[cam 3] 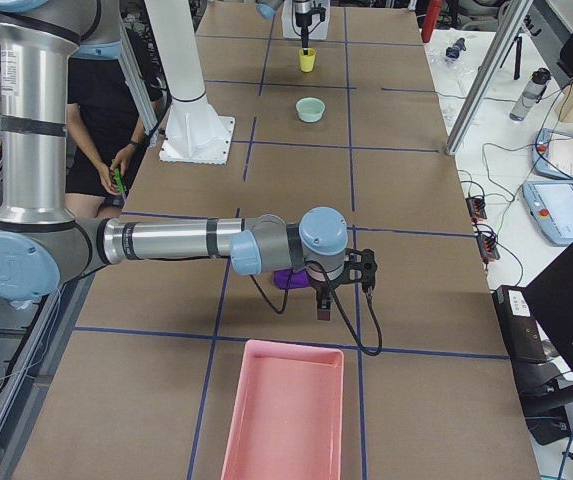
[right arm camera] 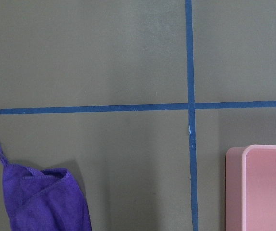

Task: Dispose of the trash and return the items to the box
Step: 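Reach the left gripper down and grasp the yellow cup, then lift the yellow cup with the left gripper while the right gripper reaches toward the cloth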

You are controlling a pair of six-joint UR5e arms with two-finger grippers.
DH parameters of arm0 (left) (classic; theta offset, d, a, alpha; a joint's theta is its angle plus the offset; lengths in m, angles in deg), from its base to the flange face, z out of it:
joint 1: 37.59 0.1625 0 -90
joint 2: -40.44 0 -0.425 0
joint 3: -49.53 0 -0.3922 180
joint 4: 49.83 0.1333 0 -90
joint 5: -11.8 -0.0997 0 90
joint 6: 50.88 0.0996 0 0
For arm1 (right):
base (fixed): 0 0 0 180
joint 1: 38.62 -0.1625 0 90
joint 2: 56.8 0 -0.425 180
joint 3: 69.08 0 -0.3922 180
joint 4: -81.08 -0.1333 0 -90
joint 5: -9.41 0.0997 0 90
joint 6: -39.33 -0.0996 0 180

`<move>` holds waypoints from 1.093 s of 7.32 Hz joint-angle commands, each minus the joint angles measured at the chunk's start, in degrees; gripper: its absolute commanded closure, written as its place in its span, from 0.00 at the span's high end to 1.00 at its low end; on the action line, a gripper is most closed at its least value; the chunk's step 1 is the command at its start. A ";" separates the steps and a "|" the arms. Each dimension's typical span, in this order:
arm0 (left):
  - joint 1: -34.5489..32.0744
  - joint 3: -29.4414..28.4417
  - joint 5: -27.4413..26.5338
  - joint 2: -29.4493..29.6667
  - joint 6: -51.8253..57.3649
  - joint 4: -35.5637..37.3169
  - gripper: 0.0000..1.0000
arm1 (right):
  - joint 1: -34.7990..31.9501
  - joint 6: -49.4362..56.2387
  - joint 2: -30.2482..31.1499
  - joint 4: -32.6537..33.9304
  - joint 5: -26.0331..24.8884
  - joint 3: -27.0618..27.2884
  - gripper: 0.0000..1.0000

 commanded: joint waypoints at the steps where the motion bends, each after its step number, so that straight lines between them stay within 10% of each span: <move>1: 0.17 -0.43 -1.44 0.70 -0.19 0.09 0.18 | -0.04 0.60 0.29 0.00 0.10 0.32 1.00; 2: 0.26 -0.69 -1.45 1.14 -0.19 0.09 0.00 | -0.04 0.43 0.38 0.00 0.19 0.41 1.00; 8: -5.43 3.79 9.00 1.23 0.42 0.53 0.00 | 0.31 -0.10 -0.14 0.35 0.36 3.04 1.00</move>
